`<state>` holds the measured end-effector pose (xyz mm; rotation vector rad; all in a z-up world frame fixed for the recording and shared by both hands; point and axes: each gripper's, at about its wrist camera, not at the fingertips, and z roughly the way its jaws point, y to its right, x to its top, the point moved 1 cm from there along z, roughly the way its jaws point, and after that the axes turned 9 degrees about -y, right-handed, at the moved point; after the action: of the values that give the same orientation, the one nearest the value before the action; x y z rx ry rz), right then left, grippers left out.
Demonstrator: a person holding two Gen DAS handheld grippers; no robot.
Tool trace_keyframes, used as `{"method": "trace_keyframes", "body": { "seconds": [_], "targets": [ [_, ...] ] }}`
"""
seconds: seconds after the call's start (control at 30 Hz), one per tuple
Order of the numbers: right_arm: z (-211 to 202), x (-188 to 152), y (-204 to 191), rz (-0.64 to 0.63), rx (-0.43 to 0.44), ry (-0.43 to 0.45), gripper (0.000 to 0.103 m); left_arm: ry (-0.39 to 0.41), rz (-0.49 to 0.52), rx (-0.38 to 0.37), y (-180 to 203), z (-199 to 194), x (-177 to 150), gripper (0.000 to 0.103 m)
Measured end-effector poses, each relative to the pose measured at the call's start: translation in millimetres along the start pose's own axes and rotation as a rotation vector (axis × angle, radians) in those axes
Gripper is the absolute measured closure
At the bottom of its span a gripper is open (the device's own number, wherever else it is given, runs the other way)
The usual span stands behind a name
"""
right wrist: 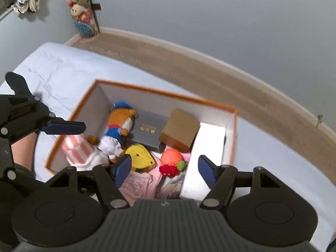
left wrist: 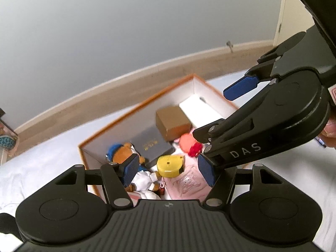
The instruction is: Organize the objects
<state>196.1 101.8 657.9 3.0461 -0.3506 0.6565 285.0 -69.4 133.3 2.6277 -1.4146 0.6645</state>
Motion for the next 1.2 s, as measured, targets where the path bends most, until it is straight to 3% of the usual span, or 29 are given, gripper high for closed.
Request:
{"method": "trace_keyframes", "body": {
  "seconds": [0.3, 0.43, 0.6, 0.7, 0.93, 1.2],
  "targets": [
    [-93, -17, -12, -0.001, -0.015, 0.128, 0.031, 0.131, -0.011, 0.053, 21, -85, -5, 0.027],
    [-129, -29, -14, 0.017, -0.013, 0.208, 0.031, 0.217, -0.068, 0.058, 28, -117, -11, 0.026],
    [-172, -58, -11, 0.092, 0.007, 0.399, 0.021, 0.429, -0.21, 0.053, 36, -152, -34, 0.018],
    [-184, -77, -14, 0.098, -0.007, 0.511, 0.016, 0.503, -0.267, 0.049, 42, -160, -45, 0.014],
    [-167, -105, -27, 0.121, -0.027, 0.611, 0.016, 0.49, -0.417, 0.049, 40, -127, -57, 0.012],
    [-116, -115, -28, 0.173, -0.022, 0.574, 0.016, 0.373, -0.52, 0.098, 5, -70, -70, 0.012]
  ]
}}
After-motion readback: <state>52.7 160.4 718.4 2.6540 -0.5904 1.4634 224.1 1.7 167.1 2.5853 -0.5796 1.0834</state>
